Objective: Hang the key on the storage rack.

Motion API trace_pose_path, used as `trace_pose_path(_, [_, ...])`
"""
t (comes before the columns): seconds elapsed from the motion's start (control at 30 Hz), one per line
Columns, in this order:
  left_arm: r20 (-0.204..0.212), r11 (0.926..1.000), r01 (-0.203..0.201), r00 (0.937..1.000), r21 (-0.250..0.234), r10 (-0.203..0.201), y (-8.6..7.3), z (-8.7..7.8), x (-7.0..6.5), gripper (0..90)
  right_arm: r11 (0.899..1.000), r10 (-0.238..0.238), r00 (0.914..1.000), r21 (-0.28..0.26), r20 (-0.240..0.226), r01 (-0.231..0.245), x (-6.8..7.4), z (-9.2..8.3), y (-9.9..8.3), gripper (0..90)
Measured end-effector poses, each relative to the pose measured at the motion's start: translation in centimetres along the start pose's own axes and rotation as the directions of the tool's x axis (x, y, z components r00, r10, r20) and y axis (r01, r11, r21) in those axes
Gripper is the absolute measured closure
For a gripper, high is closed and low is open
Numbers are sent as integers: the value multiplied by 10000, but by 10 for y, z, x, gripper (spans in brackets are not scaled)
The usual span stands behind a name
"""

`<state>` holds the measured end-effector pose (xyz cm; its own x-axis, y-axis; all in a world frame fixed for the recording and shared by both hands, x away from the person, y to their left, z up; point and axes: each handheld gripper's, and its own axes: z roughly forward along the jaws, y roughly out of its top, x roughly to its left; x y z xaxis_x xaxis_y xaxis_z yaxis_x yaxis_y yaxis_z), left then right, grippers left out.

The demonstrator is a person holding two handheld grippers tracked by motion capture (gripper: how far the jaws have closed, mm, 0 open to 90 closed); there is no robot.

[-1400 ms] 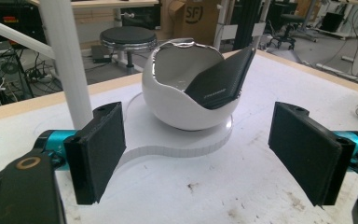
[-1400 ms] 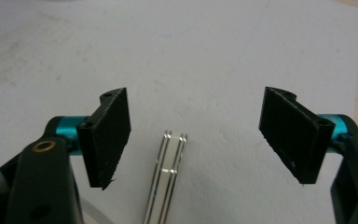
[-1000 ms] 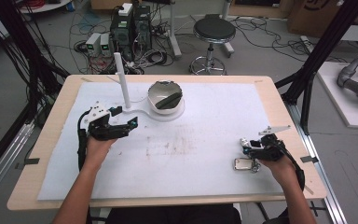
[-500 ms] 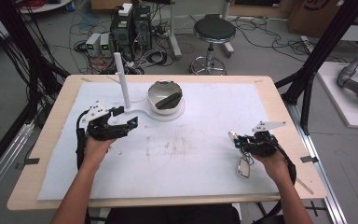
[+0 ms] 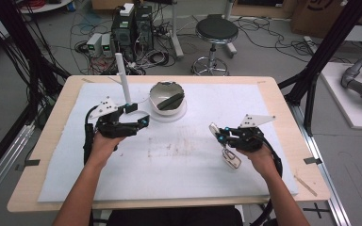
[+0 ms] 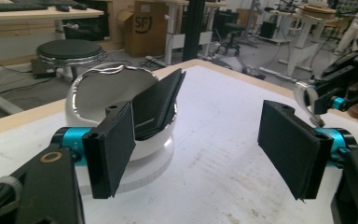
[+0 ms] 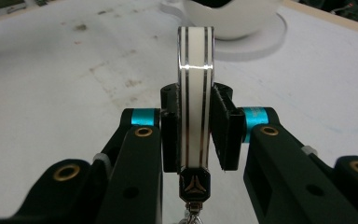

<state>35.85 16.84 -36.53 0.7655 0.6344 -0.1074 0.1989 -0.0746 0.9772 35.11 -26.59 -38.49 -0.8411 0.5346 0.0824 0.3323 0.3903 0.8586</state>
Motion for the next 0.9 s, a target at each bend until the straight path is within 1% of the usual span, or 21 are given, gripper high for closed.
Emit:
trace_pose_path(0.1, [238,10000,-9,9997,43,8,0,3,-2,263,9998,-183,9992,-125,-363,179,4,11,8,759])
trace_pose_path(0.23, [523,9999,-54,9986,104,48,2,9,-6,271,9987,-464,9963,-261,-725,446,10,24,17,759])
trace_pose_path(0.3, [730,9998,-176,9972,96,168,3,11,-8,298,9981,-580,9940,-268,-924,558,13,30,22,759])
trace_pose_path(0.37, [887,9997,-205,9959,126,193,4,13,-10,330,9974,-683,9914,-322,-1117,650,16,36,27,759])
trace_pose_path(0.4, [1036,9996,-230,9944,158,213,4,15,-10,337,9969,-748,9895,-333,-1236,712,18,40,30,759])
trace_pose_path(0.5, [1471,9994,-319,9887,151,293,5,19,-14,410,9954,-935,9836,-350,-1545,891,23,49,36,759])
trace_pose_path(0.63, [2113,9996,-254,9772,142,218,5,26,-17,457,9941,-1069,9762,-405,-1888,1010,28,59,43,759])
trace_pose_path(0.73, [2397,9998,-136,9708,166,92,6,31,-19,456,9931,-1152,9708,-458,-2104,1079,31,64,47,759])
trace_pose_path(0.8, [2500,9996,-154,9682,219,95,5,34,-20,455,9920,-1246,9685,-463,-2157,1173,33,67,49,759])
trace_pose_path(0.87, [2643,9995,-142,9644,267,66,5,36,-22,454,9899,-1408,9655,-492,-2189,1333,34,68,51,759])
trace_pose_path(0.9, [2706,9995,-140,9627,276,60,5,37,-22,454,9896,-1423,9648,-523,-2212,1340,35,69,52,759])
